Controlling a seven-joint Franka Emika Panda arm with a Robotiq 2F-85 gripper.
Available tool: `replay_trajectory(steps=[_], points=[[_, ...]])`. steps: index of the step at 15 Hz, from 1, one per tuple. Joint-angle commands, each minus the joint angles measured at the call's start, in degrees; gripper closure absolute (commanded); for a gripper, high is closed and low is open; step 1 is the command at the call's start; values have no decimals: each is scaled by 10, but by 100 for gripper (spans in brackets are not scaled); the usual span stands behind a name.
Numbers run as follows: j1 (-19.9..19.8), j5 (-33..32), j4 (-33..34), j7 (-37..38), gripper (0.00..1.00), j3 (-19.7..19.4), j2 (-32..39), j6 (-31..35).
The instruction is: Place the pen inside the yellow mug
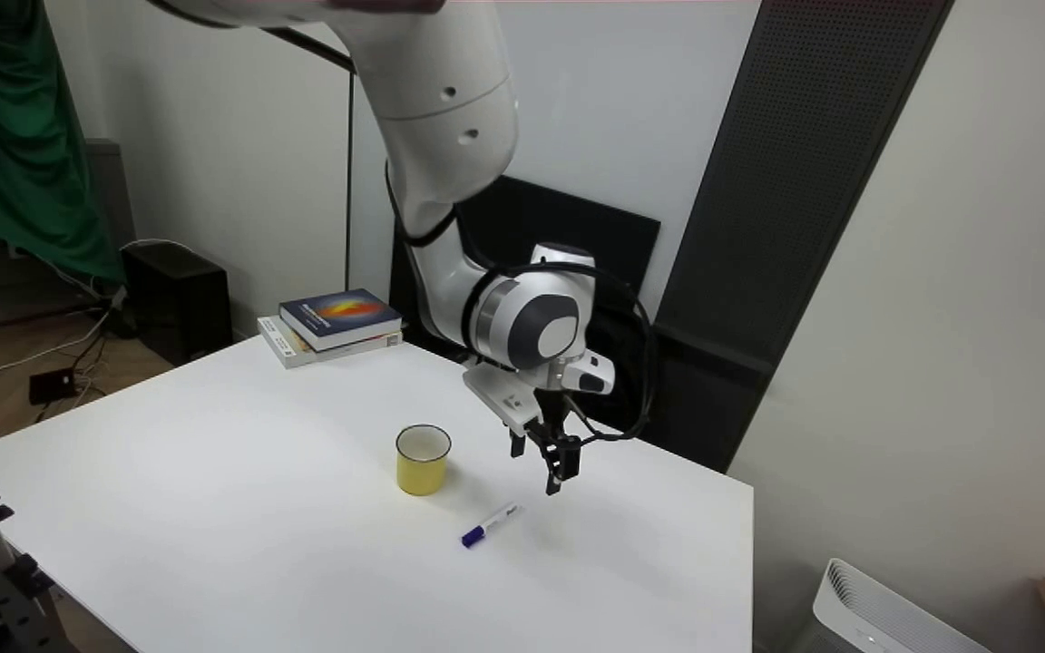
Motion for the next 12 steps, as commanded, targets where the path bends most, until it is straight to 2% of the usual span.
replay_trajectory(steps=[1,6,12], points=[[17,2,90,33,0,-4,72,-31],[30,5,127,44,0,-4,120,-39],[27,19,133,41,0,3,148,-27]])
